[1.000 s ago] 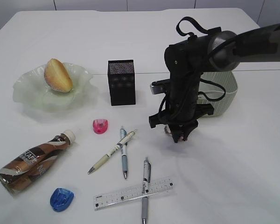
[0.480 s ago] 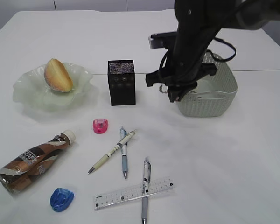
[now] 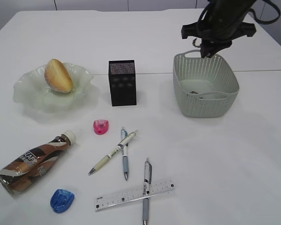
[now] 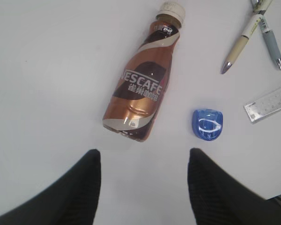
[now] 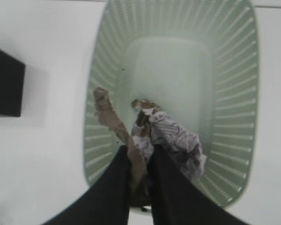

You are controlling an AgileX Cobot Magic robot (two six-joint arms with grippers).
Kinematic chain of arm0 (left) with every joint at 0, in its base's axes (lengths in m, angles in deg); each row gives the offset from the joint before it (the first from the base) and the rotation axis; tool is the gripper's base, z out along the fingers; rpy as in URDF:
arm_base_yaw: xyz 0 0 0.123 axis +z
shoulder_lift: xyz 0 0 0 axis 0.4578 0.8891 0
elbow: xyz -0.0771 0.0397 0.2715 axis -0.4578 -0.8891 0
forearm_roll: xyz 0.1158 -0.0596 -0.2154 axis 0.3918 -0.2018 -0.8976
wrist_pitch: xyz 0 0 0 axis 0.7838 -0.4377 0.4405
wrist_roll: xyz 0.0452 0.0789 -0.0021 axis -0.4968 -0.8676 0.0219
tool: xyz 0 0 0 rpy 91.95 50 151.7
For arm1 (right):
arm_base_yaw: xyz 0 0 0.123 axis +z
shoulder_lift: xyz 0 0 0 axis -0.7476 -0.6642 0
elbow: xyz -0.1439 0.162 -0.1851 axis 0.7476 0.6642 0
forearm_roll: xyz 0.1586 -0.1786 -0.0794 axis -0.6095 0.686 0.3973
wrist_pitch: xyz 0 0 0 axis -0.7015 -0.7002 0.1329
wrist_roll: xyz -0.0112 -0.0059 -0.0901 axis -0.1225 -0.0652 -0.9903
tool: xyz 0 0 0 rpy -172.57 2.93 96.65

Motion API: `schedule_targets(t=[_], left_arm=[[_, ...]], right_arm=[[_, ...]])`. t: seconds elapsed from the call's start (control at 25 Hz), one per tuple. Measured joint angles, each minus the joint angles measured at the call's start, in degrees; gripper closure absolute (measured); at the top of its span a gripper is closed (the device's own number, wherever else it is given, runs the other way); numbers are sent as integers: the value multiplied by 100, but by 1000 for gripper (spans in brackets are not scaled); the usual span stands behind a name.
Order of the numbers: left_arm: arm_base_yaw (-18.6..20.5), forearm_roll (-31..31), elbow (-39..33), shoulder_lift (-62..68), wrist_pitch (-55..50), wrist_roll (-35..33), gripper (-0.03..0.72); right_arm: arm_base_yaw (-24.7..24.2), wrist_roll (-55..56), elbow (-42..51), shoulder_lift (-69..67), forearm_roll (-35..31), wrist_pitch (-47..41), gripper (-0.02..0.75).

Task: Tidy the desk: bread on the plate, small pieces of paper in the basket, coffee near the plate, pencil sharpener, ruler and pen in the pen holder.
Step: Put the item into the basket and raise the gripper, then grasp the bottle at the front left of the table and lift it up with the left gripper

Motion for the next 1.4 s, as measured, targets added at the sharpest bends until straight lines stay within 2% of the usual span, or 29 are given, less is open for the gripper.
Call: schedule_targets(t=[0.16, 0.24, 0.32, 0.48, 0.52, 0.6, 0.72, 0.88, 1.08, 1.28, 1.4], left_arm=[[0, 0, 0, 0, 50, 0, 255], [0, -10, 0, 0, 74, 0, 255], [0, -10, 0, 0, 87, 0, 255], [0, -33, 0, 0, 100, 0, 255], [0, -43, 0, 0, 100, 0, 255], [0, -56, 0, 0, 100, 0, 255], [0, -64, 0, 0, 100, 0, 255], [0, -82, 0, 0, 100, -10, 242], [0, -91, 0, 0, 100, -10, 252], [0, -95, 0, 0, 79, -25, 254], [0, -104, 0, 0, 19, -230, 254]], right_arm=[[-252, 23, 0, -88, 81, 214, 648], [-256, 23, 0, -170, 106, 297, 614], [-265, 23, 0, -253, 106, 311, 520], [-265, 23, 0, -306, 68, 311, 218], [-265, 23, -5, -306, 68, 282, 173], [-265, 23, -5, -306, 56, 143, 140], [-265, 38, -5, -306, -47, -301, 151], [-265, -126, -5, -295, -243, -904, 220], [-265, -265, 187, 154, -426, -1111, 262], [-265, -408, 938, 846, -435, -1238, 266], [-265, -566, 1716, 1327, -494, -1238, 268]])
